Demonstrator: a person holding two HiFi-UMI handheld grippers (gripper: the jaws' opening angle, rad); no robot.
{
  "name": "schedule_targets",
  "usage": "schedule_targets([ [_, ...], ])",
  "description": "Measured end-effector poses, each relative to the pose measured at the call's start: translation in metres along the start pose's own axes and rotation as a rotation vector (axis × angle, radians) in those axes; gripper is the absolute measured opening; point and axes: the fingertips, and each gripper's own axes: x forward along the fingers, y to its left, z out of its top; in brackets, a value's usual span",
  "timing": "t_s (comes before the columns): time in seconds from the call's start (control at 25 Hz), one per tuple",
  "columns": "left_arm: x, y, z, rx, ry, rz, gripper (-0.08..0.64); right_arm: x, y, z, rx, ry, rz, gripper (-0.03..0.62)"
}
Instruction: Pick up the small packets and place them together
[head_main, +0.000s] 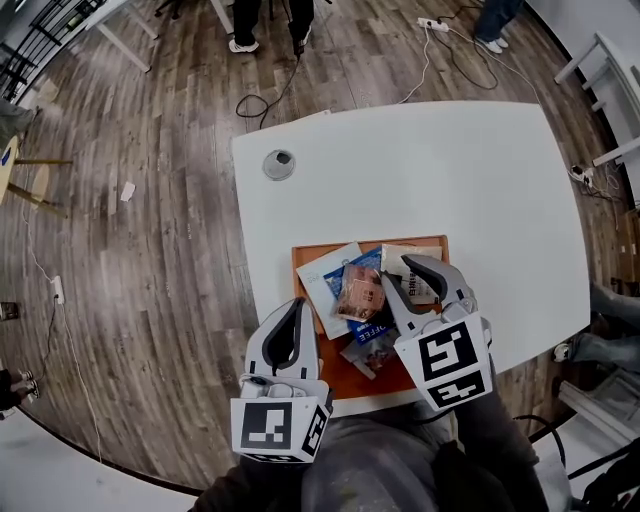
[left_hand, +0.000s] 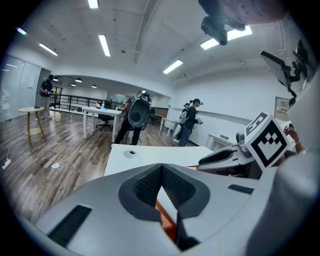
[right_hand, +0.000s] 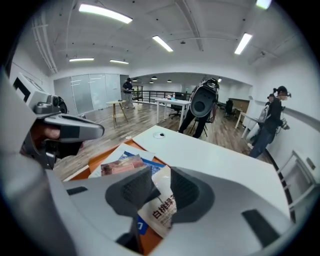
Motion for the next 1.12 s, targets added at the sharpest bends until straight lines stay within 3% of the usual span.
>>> schedule_targets([
  [0.52,-0.017,-0.010,0.001,0.020,-0.023,-0.036,-0.005,-0.027,0.004,0.002,0.005,-0.048,-0.067,0.104],
  [1.12,-0.055,-0.039,-0.008,0.076,-0.046,-0.174,-0.005,-0.083,0.034,-0.031,0.060,-0.054,-0.178,0.103],
])
